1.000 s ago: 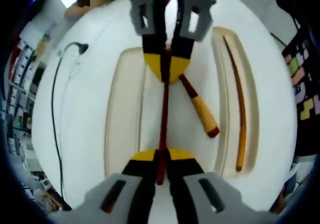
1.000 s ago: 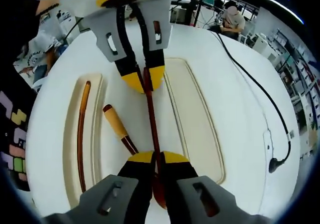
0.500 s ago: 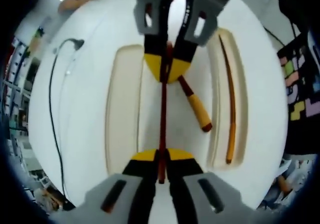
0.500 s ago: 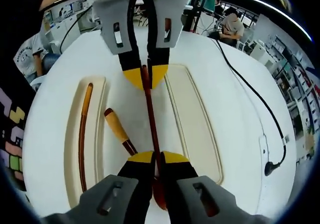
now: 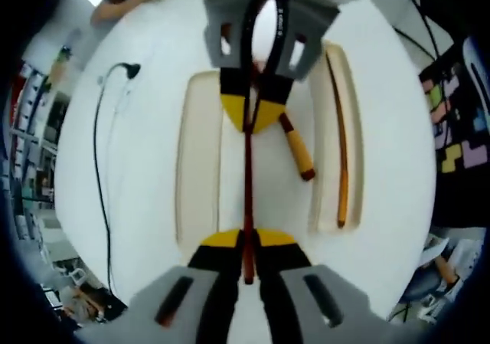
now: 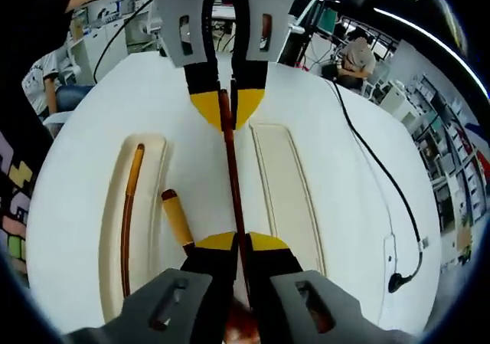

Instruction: Arrange the utensils inside the cutlery case until each visible utensil rests in its matching compartment.

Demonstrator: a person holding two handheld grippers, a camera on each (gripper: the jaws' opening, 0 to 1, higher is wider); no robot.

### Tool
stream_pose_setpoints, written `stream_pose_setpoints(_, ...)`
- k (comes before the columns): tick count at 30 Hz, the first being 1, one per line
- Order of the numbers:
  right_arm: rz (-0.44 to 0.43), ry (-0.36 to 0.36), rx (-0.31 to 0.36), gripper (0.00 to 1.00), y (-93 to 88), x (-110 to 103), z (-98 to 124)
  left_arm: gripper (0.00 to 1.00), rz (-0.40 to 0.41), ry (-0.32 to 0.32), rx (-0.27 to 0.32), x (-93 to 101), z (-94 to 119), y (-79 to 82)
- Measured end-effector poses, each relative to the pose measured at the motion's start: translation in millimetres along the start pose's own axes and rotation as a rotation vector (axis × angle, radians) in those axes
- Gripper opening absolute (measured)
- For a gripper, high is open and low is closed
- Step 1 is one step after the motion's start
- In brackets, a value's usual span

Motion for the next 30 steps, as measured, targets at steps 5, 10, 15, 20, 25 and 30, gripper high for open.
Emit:
stream_pose_setpoints(5,-0.002,0.007,0.017,0.02,8.9,-2,1,0.06,0.002,0.007,0.005,5.7,6,-6.6)
stream_pose_setpoints(10,0.031,-0.035,0.038,0.02,19.9,0,1,0.06,0.008,0.043,0.000,8.1,11,-16.6)
stream_pose_setpoints(15,0.049,-0.051,0.037,0.02,26.3,1,8,0.06,0.025,0.051,0.031,10.3,14,-20.5)
stream_pose_setpoints(20,0.048,-0.037,0.007,0.02,24.0,-2,16,0.06,0.004,0.059,0.050,13.3,13,-15.4)
stream_pose_setpoints(25,0.047,-0.049,-0.015,0.02,17.9,-4,28,0.06,-0.067,0.065,0.063,16.2,13,-3.0)
stream_pose_setpoints(30,0.041,-0.068,-0.042,0.02,10.3,-4,39,0.06,-0.083,0.056,0.088,19.5,14,6.6)
Point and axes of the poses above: the point that each gripper's makers call its tool centre point, and the gripper's own axes: z roughly backward along the fingers, x roughly to its right, y roughly out of its top, the point moved 2 cm from there along z, roughly backward along the fingers, and after that the axes turned 9 degrees about -y, right-handed, at the moved point
